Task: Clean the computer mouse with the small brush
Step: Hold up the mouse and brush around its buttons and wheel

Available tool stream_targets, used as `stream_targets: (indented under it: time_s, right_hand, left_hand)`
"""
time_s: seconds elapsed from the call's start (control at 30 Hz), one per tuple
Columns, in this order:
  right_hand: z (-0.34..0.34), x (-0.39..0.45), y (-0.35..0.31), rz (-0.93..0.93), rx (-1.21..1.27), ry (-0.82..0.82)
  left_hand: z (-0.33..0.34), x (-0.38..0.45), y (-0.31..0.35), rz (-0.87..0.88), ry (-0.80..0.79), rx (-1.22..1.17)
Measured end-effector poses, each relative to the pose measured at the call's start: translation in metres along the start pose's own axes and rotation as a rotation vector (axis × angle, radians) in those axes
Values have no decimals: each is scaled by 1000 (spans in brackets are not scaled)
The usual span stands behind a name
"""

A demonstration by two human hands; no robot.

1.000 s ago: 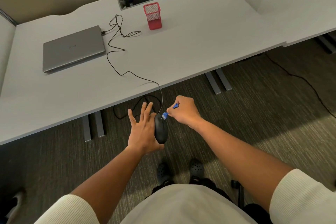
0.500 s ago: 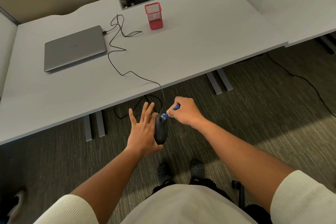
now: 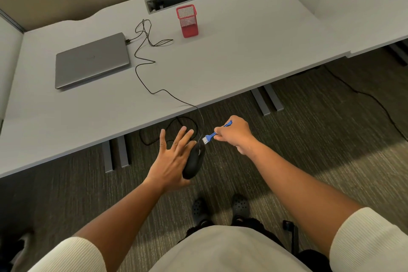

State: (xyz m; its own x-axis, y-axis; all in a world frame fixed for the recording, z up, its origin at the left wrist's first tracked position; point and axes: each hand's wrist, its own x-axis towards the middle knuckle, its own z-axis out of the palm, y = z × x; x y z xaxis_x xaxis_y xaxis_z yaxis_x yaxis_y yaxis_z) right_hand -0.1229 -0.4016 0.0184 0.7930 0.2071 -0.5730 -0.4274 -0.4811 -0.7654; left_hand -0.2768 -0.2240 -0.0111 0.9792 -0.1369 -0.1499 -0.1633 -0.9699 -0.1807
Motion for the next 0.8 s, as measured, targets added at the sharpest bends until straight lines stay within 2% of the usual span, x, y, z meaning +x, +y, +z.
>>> stream_targets:
  time_s: [0.1, 0.17, 0.27, 0.47, 0.67, 0.8]
  right_hand:
    - [-1, 2, -2, 145, 232, -136]
    - [0, 2, 4, 190, 199, -187]
    - [1, 4, 15, 134, 0, -120]
    - [1, 6, 3, 232, 226, -203]
    - [5, 5, 14, 131, -95, -88]
    - [5, 2, 4, 167, 142, -154]
  left_hand:
    - [2, -4, -6, 58, 23, 15]
    - [4, -5, -9, 99, 31, 26]
    - [5, -8, -10, 136, 38, 40]
    - [4, -8, -11, 164, 46, 63]
    - [2, -7, -11, 127, 39, 50]
    - [1, -5, -10, 101, 25, 41]
